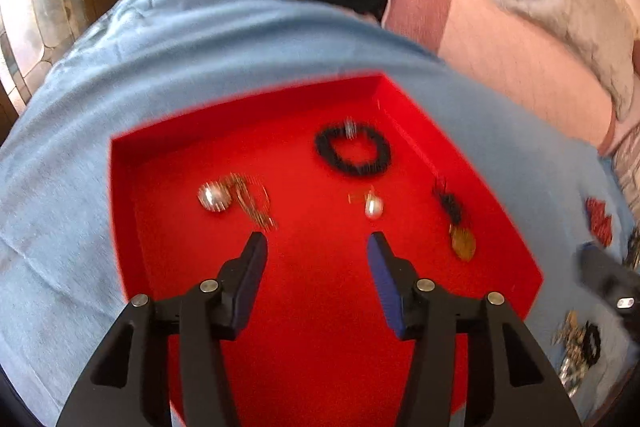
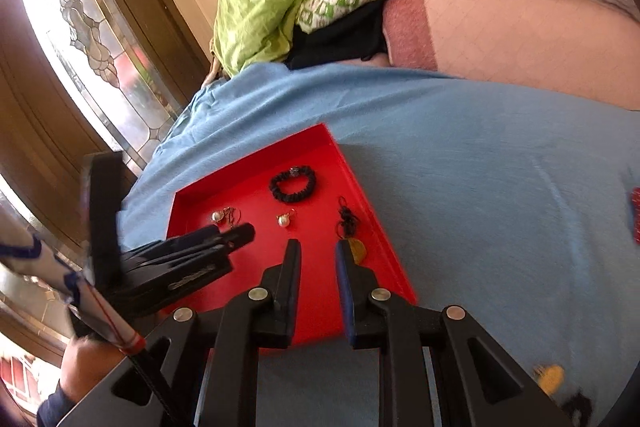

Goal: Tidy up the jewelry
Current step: 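Move both tools back to the jewelry pile, then grasp the leopard-print bracelet with the left tool while the right tool grasps the black scrunchie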

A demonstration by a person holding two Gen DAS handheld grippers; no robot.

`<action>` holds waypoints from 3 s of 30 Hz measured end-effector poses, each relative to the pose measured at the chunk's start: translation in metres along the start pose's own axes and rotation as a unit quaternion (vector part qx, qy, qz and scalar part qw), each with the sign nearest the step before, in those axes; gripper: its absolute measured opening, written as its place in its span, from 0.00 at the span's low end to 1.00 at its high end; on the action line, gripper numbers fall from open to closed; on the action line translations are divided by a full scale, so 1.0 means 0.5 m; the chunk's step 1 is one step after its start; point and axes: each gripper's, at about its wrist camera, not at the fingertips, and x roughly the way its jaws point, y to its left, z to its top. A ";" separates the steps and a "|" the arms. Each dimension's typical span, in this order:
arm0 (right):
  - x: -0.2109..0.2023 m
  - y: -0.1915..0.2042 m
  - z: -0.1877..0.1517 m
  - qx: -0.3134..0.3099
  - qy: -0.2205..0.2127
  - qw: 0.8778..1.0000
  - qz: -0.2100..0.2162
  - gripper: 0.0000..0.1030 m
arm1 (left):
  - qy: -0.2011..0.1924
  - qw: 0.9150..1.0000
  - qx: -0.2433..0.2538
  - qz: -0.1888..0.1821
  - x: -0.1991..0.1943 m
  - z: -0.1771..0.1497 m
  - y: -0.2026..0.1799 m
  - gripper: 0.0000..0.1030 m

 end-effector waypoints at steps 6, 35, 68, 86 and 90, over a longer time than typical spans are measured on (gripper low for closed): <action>-0.100 -0.052 -0.052 0.015 -0.021 0.999 -0.025 0.18 | -0.002 0.999 0.029 0.021 -0.006 -0.028 -0.024 0.50; -0.265 -0.334 -0.229 0.175 -0.003 0.982 -0.077 0.28 | -0.054 0.977 0.173 -0.116 -0.191 -0.264 -0.289 0.64; -0.189 -0.357 -0.222 0.216 0.046 0.975 -0.026 0.14 | -0.021 0.970 0.198 -0.140 -0.139 -0.256 -0.409 0.64; -0.334 -0.416 -0.208 0.237 -0.062 0.968 -0.059 0.08 | 0.063 0.970 0.202 -0.122 -0.055 -0.248 -0.504 0.36; -0.331 -0.406 -0.203 0.226 -0.063 0.971 -0.057 0.08 | 0.061 0.966 0.218 -0.123 -0.045 -0.252 -0.527 0.11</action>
